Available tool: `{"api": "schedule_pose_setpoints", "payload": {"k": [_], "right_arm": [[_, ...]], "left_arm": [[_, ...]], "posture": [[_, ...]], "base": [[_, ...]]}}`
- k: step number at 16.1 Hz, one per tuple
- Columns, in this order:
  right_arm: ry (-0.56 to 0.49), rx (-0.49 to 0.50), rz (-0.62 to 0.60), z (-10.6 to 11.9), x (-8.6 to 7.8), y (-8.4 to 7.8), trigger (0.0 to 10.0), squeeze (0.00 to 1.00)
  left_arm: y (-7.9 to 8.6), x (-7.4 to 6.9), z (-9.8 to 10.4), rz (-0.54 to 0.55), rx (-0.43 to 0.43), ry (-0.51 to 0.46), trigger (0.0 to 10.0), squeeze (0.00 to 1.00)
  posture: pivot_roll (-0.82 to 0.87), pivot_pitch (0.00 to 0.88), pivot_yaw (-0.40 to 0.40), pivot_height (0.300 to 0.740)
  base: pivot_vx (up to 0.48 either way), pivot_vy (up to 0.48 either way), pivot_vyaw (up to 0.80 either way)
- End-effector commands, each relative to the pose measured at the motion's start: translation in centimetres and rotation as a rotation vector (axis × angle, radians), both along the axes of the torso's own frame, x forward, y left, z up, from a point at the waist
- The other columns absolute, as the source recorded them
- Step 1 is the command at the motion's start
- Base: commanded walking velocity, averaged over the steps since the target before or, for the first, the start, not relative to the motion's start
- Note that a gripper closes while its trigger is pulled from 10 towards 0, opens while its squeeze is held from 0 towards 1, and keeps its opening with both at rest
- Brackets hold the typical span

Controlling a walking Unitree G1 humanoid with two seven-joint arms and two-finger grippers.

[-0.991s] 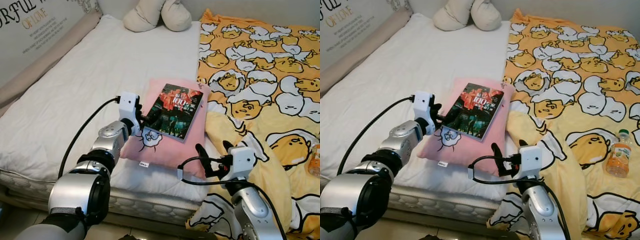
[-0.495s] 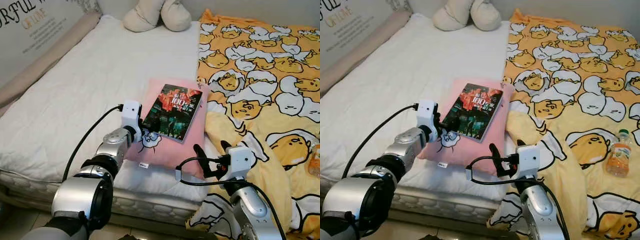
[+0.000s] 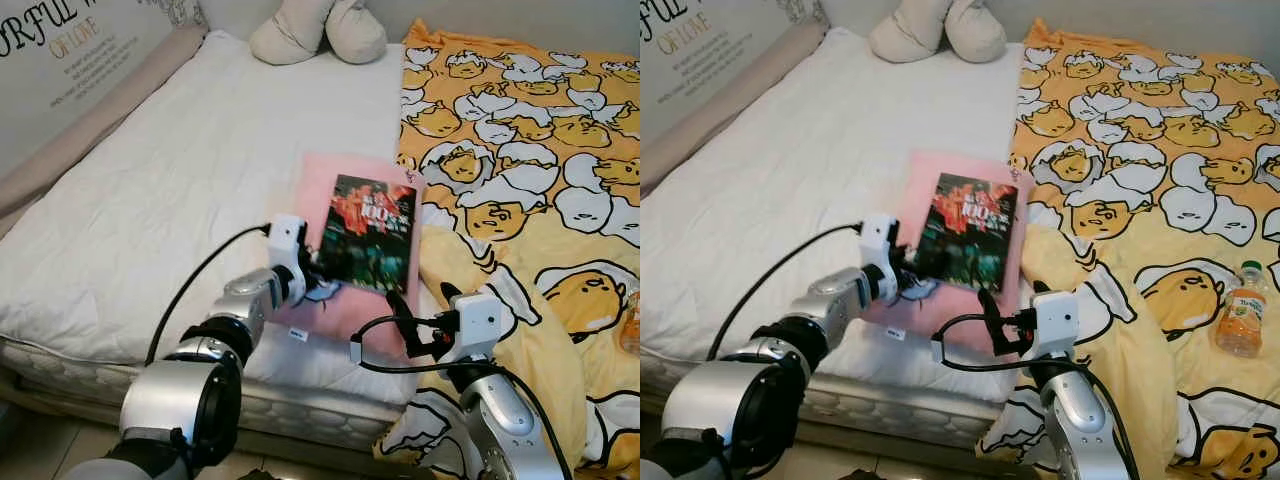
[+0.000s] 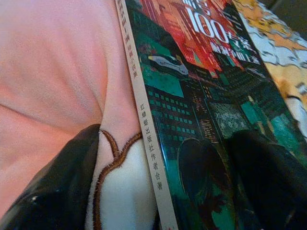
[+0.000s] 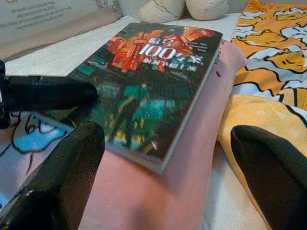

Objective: Clean up the room

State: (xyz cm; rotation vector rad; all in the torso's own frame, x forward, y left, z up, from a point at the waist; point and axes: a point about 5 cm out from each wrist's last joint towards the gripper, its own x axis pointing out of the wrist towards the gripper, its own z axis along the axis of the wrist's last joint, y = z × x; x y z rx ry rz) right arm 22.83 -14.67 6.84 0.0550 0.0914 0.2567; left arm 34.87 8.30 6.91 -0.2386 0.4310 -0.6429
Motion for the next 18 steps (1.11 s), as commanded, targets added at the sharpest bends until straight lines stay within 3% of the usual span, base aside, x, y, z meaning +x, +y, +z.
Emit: {"api": "schedule_pose_setpoints", "payload": {"k": [1,6,11,15,16,18], "right_arm": [[0.022,-0.005,0.007,-0.2,-0.1,0.1,10.0,0.0],[0.03,-0.012,0.005,-0.4,0.0,0.1,10.0,0.0],[0.033,-0.015,0.007,-0.5,0.2,0.1,10.0,0.0],[0.041,-0.015,0.009,-0.7,0.1,0.1,10.0,0.0],[0.044,-0.015,0.01,-0.8,0.1,0.2,10.0,0.0],[0.045,-0.016,0.014,-0.8,0.2,0.2,10.0,0.0]], "left_arm": [[-0.4,-1.2,-1.7,-0.029,0.011,0.088,0.0,0.0],[1.3,-1.9,-3.3,0.074,0.076,0.152,0.0,0.0],[1.8,-1.5,-3.0,0.14,0.029,0.139,0.0,0.0],[2.7,-0.5,-1.6,0.204,-0.031,0.069,0.0,0.0],[2.5,-0.6,-1.7,0.153,0.015,0.065,0.0,0.0],[2.3,-0.7,-1.7,0.132,0.02,0.066,0.0,0.0]], "posture": [[-0.19,0.0,0.077,0.74],[-0.19,0.0,0.078,0.74],[-0.18,0.0,0.076,0.74],[-0.17,0.0,0.075,0.74],[-0.17,0.0,0.073,0.74],[-0.16,0.0,0.072,0.74]], "base": [[0.0,0.0,0.0],[0.0,0.0,0.0],[0.0,0.0,0.0],[0.0,0.0,0.0],[0.0,0.0,0.0],[0.0,0.0,0.0]]}}
